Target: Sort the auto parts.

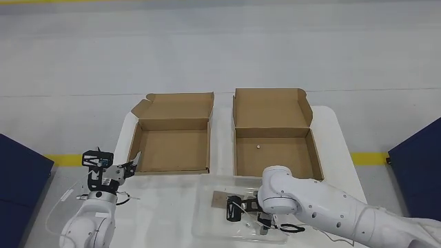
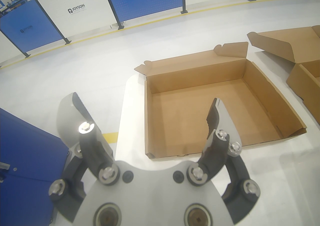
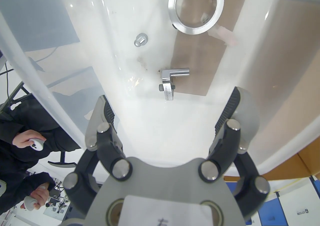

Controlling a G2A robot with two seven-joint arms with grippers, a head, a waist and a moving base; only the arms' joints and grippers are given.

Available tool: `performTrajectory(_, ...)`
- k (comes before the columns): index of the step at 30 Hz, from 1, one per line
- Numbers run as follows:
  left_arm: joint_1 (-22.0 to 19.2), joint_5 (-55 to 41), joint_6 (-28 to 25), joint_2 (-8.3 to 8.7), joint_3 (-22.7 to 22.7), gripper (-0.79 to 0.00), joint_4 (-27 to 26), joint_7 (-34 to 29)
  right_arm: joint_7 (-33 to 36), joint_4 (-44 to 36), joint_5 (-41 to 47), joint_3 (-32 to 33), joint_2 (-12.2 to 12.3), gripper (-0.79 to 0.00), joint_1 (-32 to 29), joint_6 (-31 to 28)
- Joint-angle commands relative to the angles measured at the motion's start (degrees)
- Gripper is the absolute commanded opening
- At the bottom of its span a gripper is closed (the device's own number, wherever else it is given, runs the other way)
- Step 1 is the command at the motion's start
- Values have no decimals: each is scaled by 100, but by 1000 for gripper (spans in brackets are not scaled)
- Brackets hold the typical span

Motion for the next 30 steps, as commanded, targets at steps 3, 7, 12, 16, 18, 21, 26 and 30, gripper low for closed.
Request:
performTrajectory(3, 0, 0, 0, 0, 0, 0, 0, 0, -114, 24, -150, -21, -2, 0, -54, 30)
performTrajectory(7, 0, 0, 0, 0, 0, 0, 0, 0, -237, 169, -439, -117, -37, 0, -174, 6)
performTrajectory(12, 0, 0, 0, 0, 0, 0, 0, 0, -240, 312, -605, -165, -96, 0, -228, 8)
performTrajectory(16, 0, 0, 0, 0, 0, 0, 0, 0, -199, 323, -674, -174, -111, 0, -228, 23)
performTrajectory(18, 0, 0, 0, 0, 0, 0, 0, 0, -199, 323, -674, -174, -111, 0, -228, 23)
performTrajectory(21, 0, 0, 0, 0, 0, 0, 0, 0, -314, 335, -734, -173, -112, 0, -266, 42)
performTrajectory(26, 0, 0, 0, 0, 0, 0, 0, 0, -572, 320, -843, -126, -98, 0, -363, -126)
performTrajectory(30, 0, 0, 0, 0, 0, 0, 0, 0, -640, 334, -782, -29, -60, 0, -413, -253)
